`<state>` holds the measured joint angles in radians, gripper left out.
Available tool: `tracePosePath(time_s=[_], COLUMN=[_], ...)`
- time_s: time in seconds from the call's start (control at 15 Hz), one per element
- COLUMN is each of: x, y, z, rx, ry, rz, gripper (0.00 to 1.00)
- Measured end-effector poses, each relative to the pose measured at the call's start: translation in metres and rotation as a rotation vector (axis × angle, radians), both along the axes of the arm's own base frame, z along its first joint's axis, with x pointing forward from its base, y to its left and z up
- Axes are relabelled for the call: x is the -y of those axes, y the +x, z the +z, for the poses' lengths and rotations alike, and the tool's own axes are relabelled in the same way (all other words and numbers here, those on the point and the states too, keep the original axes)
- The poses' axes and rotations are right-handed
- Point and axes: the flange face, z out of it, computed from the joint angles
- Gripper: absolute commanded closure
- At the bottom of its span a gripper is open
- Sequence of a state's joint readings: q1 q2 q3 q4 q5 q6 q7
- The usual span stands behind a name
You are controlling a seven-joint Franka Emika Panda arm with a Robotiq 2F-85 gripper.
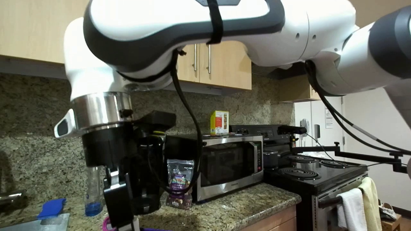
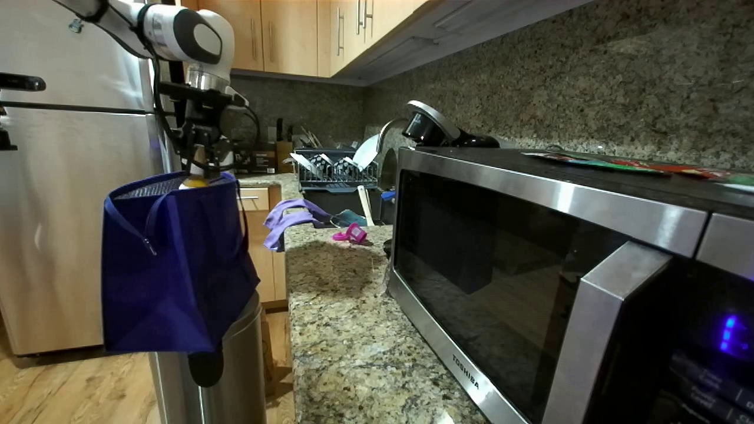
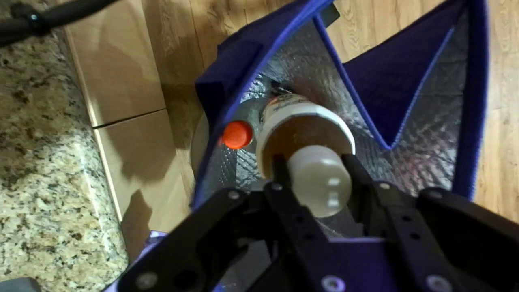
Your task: Put the white and brown bottle in the blue bag
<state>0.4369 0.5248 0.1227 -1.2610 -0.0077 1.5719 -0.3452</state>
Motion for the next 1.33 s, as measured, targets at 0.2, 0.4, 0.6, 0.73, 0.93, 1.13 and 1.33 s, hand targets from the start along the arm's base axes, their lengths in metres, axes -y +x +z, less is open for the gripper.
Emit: tracePosePath(time_s=[0.2,0.4,0.6,0.73,0.93,1.13,1.33], x=[0.002,0.0,-0.005,-0.005,0.0,0.009,0.019], y=[-0.004,-0.01,-0.02,-0.027,-0.04,-0.058,-0.079], z=[-0.028,-0.058,-0.086,-0.102,-0.125,-0.146,-0.163], rx=[0.039,0.067,0.086,0.095,0.105,0.103,0.092], ry=[-0.02,-0.011,0.015,0.033,0.054,0.065,0.07], rz=[0.014,0.027,0.044,0.049,0.053,0.05,0.049], gripper=[0.89,0.89,0.89,0.89,0.89,0.89,0.89])
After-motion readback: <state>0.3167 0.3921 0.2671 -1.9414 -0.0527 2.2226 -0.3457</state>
